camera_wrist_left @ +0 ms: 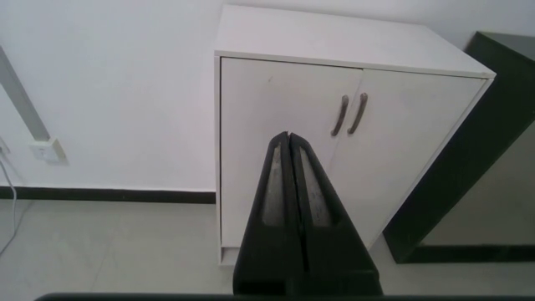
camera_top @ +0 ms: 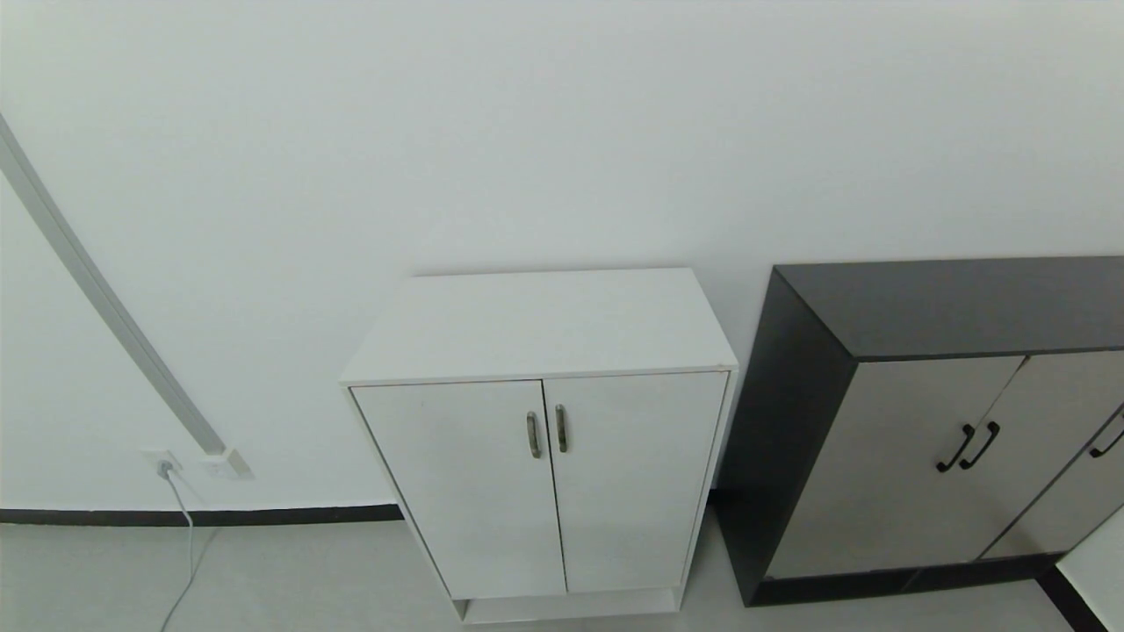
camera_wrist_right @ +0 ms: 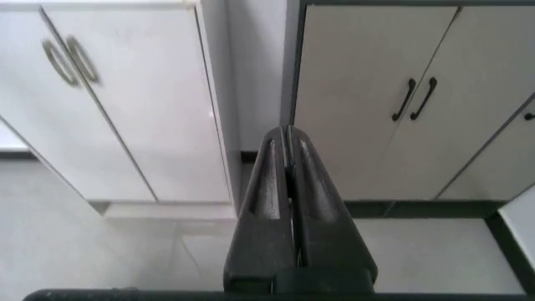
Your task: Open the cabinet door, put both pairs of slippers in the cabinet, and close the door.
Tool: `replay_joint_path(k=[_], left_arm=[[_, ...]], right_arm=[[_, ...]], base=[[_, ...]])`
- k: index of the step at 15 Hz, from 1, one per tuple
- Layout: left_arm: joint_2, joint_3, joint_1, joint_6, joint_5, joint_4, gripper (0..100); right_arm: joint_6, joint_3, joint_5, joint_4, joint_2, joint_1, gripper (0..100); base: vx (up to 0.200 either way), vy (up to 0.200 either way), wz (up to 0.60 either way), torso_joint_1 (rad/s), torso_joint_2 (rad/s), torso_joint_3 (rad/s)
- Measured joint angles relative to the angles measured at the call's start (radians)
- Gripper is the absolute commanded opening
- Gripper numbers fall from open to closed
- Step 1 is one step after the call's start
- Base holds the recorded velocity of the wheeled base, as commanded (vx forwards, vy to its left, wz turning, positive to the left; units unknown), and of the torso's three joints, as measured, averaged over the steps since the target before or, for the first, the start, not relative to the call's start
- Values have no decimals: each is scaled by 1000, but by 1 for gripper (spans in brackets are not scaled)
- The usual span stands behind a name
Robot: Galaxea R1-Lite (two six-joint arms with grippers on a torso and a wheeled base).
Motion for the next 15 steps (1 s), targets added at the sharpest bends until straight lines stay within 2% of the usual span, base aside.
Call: replay_joint_path(k=[2, 4, 7, 10, 15], left_arm=[[0, 0, 0, 0, 0, 0, 0], [0, 0, 0, 2, -2, 0, 0], [0, 0, 0, 1, -2, 0, 0], [0, 0, 0, 1, -2, 0, 0], [0, 0, 0, 0, -1, 0, 0]], right_arm=[[6, 0, -19, 0, -14, -1, 0], [-31, 0, 25, 1, -24, 10, 0], [-39, 0, 21, 1, -27, 104, 0], [-4, 0, -37, 0, -49, 51, 0], [78, 0, -80, -11, -95, 58, 0]], base=[[0, 0, 0, 0, 0, 0], [0, 0, 0, 0, 0, 0], [0, 0, 0, 0, 0, 0], [0, 0, 0, 0, 0, 0], [0, 0, 0, 0, 0, 0]])
